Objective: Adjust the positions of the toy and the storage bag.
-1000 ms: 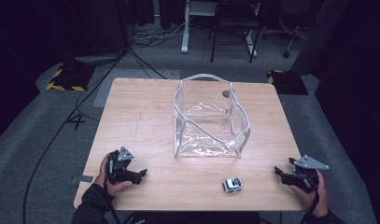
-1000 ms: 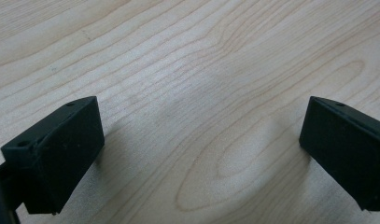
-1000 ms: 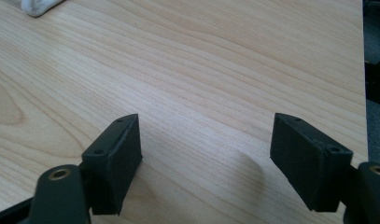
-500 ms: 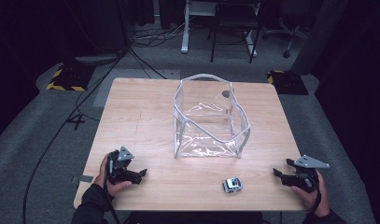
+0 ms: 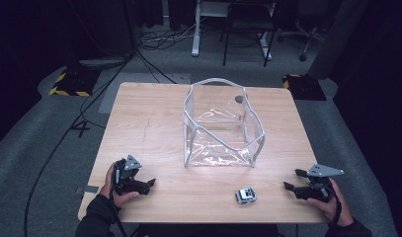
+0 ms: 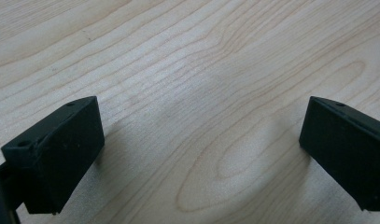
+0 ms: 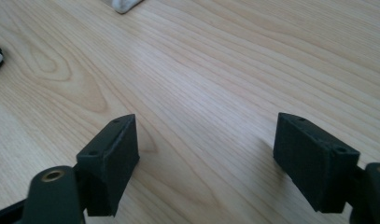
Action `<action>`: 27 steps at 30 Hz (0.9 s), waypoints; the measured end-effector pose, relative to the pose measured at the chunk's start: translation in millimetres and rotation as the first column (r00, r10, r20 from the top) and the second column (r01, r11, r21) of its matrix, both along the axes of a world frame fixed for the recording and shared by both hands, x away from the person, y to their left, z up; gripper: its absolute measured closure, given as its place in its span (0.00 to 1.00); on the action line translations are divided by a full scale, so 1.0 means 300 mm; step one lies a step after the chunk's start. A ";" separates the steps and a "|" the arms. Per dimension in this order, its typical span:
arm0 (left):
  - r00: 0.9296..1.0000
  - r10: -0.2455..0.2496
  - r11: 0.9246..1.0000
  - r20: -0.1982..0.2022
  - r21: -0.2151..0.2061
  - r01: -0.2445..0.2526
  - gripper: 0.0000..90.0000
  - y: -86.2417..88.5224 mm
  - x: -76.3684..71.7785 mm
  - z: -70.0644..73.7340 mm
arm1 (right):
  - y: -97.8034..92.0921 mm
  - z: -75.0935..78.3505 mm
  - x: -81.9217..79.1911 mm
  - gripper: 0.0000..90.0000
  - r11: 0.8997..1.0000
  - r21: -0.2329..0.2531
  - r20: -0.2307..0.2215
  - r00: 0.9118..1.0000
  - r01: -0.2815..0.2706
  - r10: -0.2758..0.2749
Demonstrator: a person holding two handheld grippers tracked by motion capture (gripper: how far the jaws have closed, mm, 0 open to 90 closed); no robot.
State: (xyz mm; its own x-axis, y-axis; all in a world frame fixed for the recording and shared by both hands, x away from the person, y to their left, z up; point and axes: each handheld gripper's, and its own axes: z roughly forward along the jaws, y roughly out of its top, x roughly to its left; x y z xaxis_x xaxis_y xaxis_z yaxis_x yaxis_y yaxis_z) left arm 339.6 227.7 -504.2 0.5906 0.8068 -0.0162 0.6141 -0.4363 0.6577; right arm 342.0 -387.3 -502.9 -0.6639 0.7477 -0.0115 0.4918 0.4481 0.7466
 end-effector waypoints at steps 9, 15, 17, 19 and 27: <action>1.000 -0.001 1.000 0.000 0.002 0.001 0.00 0.000 0.000 0.000 | 0.140 -0.001 -0.024 0.17 0.976 -0.011 -0.018 0.976 -0.219 0.219; 1.000 0.000 1.000 0.000 0.000 0.000 0.00 0.000 0.000 0.000 | 0.259 -0.004 -0.071 0.16 0.937 -0.010 -0.010 0.937 -0.350 0.350; 1.000 0.000 1.000 0.001 0.000 0.000 0.00 0.000 0.000 0.000 | 0.291 -0.004 -0.084 0.16 0.926 -0.009 -0.017 0.926 -0.377 0.377; 1.000 0.000 1.000 0.000 0.000 0.000 0.00 0.000 0.000 0.000 | 0.316 -0.004 -0.089 0.15 0.920 -0.009 -0.023 0.919 -0.393 0.393; 1.000 0.001 1.000 0.002 0.000 -0.001 0.00 0.000 0.000 0.000 | 0.391 -0.005 -0.086 0.13 0.888 -0.014 -0.025 0.888 -0.460 0.460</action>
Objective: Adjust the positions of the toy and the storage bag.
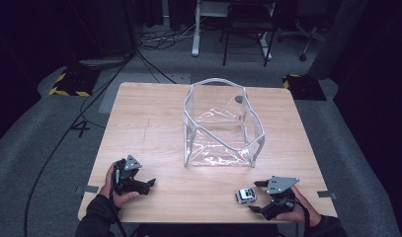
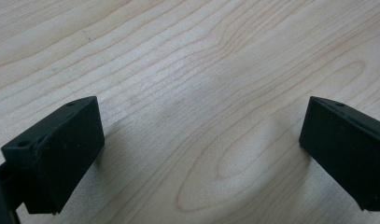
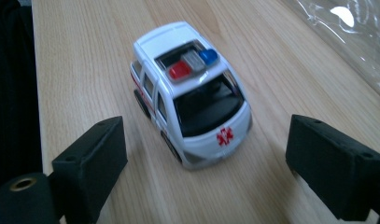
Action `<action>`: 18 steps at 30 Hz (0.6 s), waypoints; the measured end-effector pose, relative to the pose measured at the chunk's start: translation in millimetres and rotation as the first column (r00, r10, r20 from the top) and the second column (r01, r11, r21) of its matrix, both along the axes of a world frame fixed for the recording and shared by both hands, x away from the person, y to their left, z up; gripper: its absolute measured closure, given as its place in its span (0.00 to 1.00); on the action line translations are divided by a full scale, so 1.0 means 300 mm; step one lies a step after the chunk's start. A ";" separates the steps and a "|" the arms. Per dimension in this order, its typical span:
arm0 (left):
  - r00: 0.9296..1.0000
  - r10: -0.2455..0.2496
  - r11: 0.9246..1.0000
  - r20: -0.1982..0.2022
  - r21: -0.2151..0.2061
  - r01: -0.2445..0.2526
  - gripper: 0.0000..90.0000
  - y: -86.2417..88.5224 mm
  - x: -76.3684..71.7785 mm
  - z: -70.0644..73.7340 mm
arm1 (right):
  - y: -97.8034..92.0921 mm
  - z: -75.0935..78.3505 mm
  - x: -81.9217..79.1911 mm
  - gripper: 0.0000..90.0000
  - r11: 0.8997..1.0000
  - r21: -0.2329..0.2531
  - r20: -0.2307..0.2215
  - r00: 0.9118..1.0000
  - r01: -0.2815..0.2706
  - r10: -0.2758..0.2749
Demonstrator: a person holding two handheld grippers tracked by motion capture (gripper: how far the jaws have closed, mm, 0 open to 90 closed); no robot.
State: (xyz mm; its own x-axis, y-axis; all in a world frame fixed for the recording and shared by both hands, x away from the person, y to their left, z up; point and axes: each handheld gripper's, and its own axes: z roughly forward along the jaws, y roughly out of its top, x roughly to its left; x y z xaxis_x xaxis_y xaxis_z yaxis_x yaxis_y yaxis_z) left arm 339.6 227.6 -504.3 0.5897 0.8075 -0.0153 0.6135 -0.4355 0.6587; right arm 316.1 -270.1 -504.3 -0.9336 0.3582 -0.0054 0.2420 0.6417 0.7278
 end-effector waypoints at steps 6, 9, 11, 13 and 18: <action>1.000 -0.001 1.000 -0.001 0.000 0.001 0.00 0.000 0.000 0.000 | 0.039 -0.001 0.016 0.13 0.999 -0.009 0.019 0.998 -0.053 0.053; 1.000 0.000 1.000 0.000 0.000 0.000 0.00 0.000 0.000 0.000 | 0.060 0.000 0.018 0.13 0.998 -0.004 0.006 0.998 -0.068 0.068; 1.000 0.000 1.000 0.000 0.000 0.000 0.00 0.000 0.000 0.000 | 0.071 0.000 0.028 0.13 0.995 -0.010 0.013 0.995 -0.096 0.097; 1.000 0.000 1.000 0.000 0.000 0.000 0.00 0.000 0.000 0.000 | 0.078 0.001 0.030 0.13 0.995 -0.011 0.013 0.995 -0.095 0.095; 1.000 -0.001 1.000 -0.002 0.000 0.001 0.00 0.000 0.000 0.000 | 0.089 0.001 0.035 0.19 0.996 0.005 0.010 0.996 -0.093 0.093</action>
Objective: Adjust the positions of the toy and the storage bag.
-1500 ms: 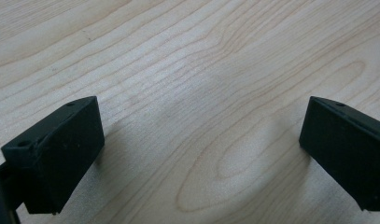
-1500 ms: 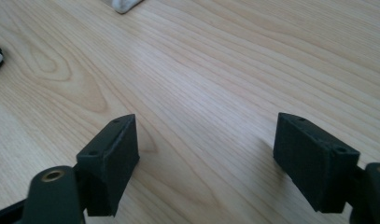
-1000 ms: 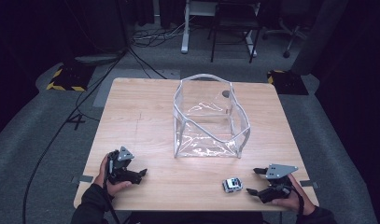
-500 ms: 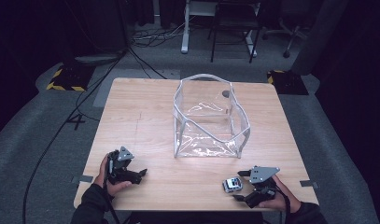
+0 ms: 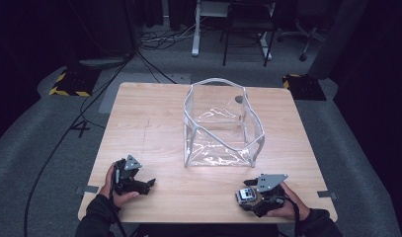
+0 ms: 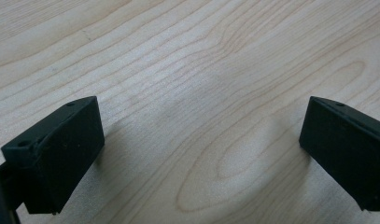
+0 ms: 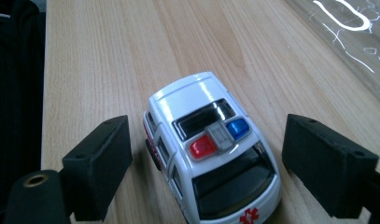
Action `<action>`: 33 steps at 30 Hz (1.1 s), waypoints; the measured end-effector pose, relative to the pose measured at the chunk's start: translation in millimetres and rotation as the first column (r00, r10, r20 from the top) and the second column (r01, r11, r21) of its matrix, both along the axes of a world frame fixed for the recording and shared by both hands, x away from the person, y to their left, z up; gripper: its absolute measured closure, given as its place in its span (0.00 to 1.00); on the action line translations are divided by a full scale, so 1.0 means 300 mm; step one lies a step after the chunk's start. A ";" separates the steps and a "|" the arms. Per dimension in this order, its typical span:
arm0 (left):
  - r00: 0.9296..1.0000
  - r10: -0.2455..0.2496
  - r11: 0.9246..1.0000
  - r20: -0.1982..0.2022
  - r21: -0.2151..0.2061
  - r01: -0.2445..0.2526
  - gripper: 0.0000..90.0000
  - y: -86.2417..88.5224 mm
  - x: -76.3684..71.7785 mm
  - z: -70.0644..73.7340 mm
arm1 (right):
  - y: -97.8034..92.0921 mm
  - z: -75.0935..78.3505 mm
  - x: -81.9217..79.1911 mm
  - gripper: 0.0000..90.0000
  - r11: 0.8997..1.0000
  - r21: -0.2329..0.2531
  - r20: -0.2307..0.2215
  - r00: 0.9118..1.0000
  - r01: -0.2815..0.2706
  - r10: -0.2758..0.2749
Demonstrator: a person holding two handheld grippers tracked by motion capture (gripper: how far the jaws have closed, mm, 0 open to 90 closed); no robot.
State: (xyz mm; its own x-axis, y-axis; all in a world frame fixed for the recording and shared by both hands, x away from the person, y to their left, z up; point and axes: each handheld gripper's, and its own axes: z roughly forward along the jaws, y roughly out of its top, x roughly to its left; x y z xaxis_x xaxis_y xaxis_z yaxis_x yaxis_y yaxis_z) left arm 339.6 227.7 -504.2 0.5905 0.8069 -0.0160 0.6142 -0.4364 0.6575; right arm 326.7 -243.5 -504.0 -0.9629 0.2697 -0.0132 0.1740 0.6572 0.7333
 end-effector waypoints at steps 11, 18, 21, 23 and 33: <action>1.000 0.001 1.000 0.001 0.000 -0.001 0.00 0.000 0.000 0.000 | -0.017 0.003 -0.002 0.41 1.000 0.024 0.019 1.000 0.000 -0.001; 1.000 0.001 1.000 0.002 0.000 -0.001 0.00 0.000 0.000 -0.001 | -0.018 0.002 -0.007 0.43 0.998 0.044 0.006 0.999 0.036 -0.036; 1.000 -0.001 1.000 0.000 0.001 0.001 0.00 0.000 0.000 0.000 | -0.028 0.003 0.000 0.43 0.998 0.034 0.021 0.998 0.056 -0.057; 1.000 0.000 1.000 0.001 0.001 0.000 0.00 0.000 0.000 0.000 | -0.029 0.004 -0.001 0.44 0.997 0.035 0.010 0.997 0.074 -0.075; 1.000 0.001 1.000 0.002 0.000 -0.001 0.00 0.000 0.000 0.000 | -0.042 0.006 0.007 0.45 0.993 0.043 -0.012 0.993 0.114 -0.114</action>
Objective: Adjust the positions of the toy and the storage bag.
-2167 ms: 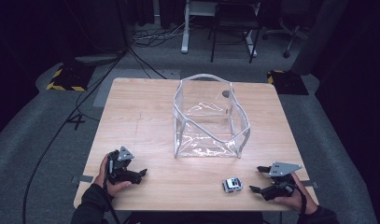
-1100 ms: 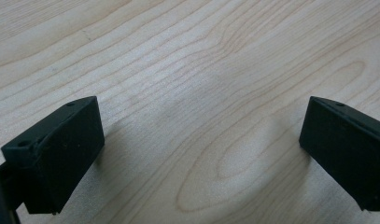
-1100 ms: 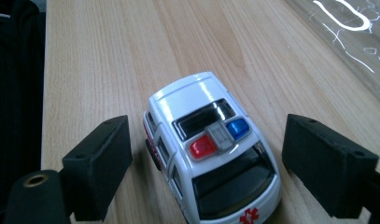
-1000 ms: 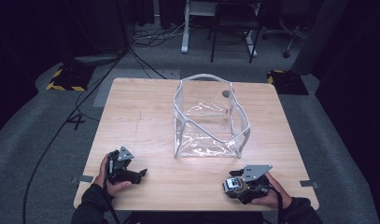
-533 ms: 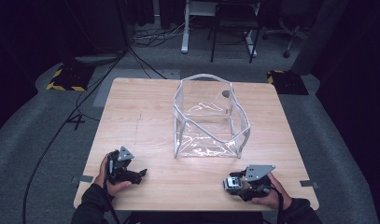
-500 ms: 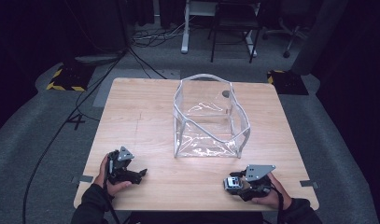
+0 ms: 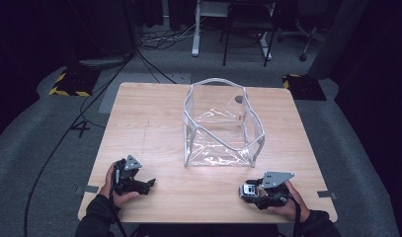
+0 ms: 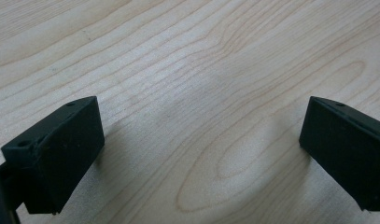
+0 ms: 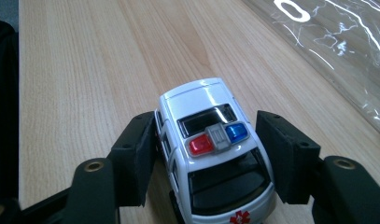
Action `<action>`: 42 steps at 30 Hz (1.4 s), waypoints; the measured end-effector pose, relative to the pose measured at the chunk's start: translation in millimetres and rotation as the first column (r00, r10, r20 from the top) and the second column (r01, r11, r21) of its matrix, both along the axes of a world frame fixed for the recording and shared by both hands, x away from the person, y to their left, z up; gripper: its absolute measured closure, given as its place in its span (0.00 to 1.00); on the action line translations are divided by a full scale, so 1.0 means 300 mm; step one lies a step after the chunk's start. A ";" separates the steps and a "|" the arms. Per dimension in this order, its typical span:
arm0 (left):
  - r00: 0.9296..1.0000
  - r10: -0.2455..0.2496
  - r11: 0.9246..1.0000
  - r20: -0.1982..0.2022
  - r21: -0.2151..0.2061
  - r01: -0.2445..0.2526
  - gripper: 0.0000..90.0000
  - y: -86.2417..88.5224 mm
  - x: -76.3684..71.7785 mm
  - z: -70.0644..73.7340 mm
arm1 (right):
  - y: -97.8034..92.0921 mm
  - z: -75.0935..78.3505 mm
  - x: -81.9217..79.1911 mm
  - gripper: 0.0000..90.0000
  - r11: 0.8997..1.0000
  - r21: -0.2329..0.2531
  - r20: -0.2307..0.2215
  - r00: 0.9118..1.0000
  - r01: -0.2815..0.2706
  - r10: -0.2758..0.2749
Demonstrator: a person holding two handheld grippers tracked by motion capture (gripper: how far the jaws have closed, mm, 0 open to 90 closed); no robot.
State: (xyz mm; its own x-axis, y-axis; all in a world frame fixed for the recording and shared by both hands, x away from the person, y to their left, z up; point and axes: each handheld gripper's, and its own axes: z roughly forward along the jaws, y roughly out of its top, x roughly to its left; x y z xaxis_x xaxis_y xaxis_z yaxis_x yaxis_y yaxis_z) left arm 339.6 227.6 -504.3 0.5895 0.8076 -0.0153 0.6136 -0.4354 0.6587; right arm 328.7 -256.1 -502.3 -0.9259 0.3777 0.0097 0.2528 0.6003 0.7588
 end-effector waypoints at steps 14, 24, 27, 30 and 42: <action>1.000 0.000 1.000 0.000 0.000 0.000 0.00 0.000 0.000 0.000 | -0.048 0.008 -0.004 0.52 0.999 0.033 0.003 1.000 0.008 -0.008; 1.000 0.000 1.000 0.000 0.000 0.000 0.00 0.000 0.000 0.000 | -0.034 0.001 -0.004 0.51 1.000 -0.009 0.000 1.000 -0.003 0.003; 1.000 0.000 1.000 0.000 0.000 0.000 0.00 0.000 0.000 0.000 | -0.032 0.000 -0.004 0.52 1.000 -0.005 0.018 1.000 -0.007 0.007; 1.000 -0.001 1.000 -0.001 0.000 0.001 0.00 0.000 0.000 0.000 | -0.033 0.001 -0.010 0.52 1.000 -0.010 0.009 1.000 0.007 -0.007; 1.000 0.001 1.000 0.000 0.002 -0.001 0.00 0.000 0.000 0.000 | -0.047 0.003 0.001 0.53 0.999 -0.009 0.016 0.999 0.039 -0.039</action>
State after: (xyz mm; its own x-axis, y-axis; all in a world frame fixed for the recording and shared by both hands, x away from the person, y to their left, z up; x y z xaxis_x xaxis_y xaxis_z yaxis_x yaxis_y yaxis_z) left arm 339.5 227.5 -504.2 0.5884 0.8085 -0.0132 0.6141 -0.4362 0.6578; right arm 328.9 -270.1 -501.4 -0.9104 0.4137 -0.0090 0.2640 0.5973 0.7574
